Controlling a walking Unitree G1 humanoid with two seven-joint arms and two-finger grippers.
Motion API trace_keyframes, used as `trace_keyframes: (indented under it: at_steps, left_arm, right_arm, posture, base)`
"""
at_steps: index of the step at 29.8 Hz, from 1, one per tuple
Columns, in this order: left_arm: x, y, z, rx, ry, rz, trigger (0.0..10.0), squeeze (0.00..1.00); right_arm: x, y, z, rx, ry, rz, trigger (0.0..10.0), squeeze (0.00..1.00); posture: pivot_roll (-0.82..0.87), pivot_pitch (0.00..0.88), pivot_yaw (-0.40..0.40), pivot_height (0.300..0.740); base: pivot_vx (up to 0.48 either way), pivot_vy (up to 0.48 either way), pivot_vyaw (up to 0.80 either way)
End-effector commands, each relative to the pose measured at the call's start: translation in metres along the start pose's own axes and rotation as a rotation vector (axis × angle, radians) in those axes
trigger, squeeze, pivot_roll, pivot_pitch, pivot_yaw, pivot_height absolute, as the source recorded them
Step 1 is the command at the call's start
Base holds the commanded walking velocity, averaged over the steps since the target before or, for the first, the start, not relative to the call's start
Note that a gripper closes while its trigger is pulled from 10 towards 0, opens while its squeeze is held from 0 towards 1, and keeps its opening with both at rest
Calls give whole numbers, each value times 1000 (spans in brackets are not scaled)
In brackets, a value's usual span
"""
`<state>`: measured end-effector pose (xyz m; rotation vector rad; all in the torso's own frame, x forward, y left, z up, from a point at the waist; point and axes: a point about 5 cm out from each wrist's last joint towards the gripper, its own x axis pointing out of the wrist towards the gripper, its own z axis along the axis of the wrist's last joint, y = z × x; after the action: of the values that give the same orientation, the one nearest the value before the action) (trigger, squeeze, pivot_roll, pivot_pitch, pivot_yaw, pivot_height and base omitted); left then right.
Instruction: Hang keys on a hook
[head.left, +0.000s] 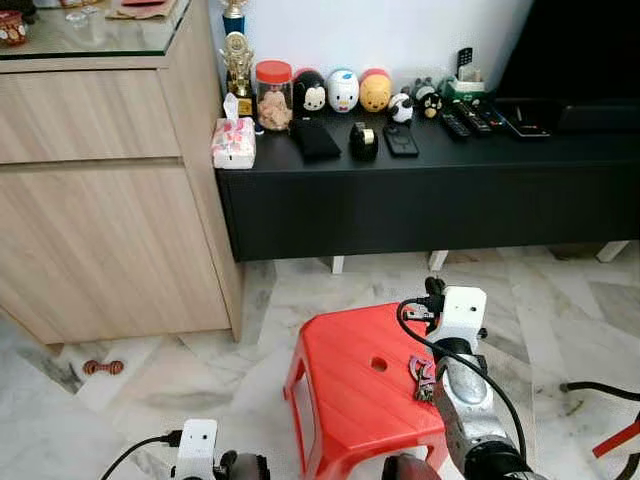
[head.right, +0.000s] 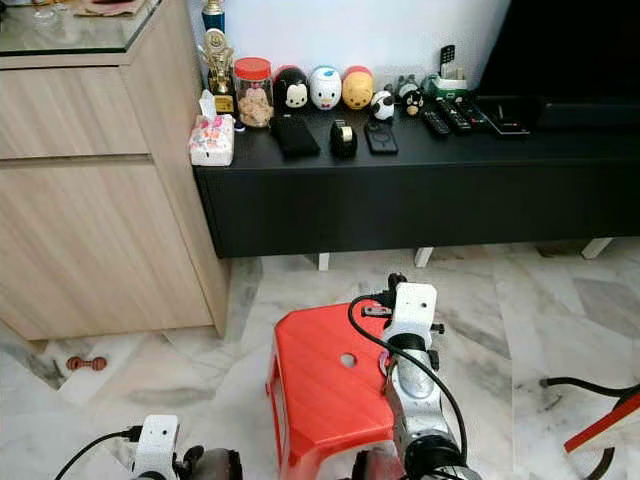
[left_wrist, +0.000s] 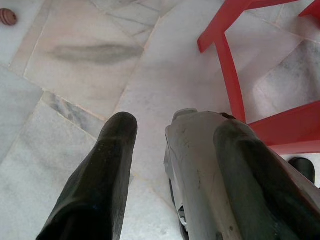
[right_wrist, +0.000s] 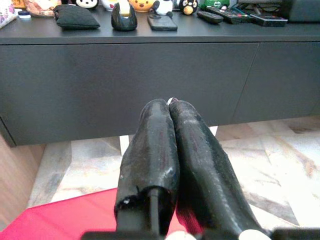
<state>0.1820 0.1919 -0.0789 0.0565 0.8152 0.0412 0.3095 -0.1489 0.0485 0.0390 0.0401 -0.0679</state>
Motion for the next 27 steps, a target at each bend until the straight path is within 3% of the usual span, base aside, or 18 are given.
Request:
trace_keyframes:
  at_steps: [1,20,27]
  left_arm:
    - [-11,-28,-38,-12,159,-94,10000,0]
    - [-10,-28,-37,-22,151,-88,10000,0]
    - [-10,-27,-37,-18,151,-82,10000,0]
  right_arm:
    - [2,-2,0,9,11,-13,10000,0]
    - [4,-4,1,8,28,-23,10000,0]
    - [4,-2,1,17,21,-23,10000,0]
  posture:
    - [107,0,-102,623]
    - [109,0,-105,623]
    - [110,0,-104,627]
  base:
    - [-322,0,0]
    - [-321,0,0]
    - [0,0,0]
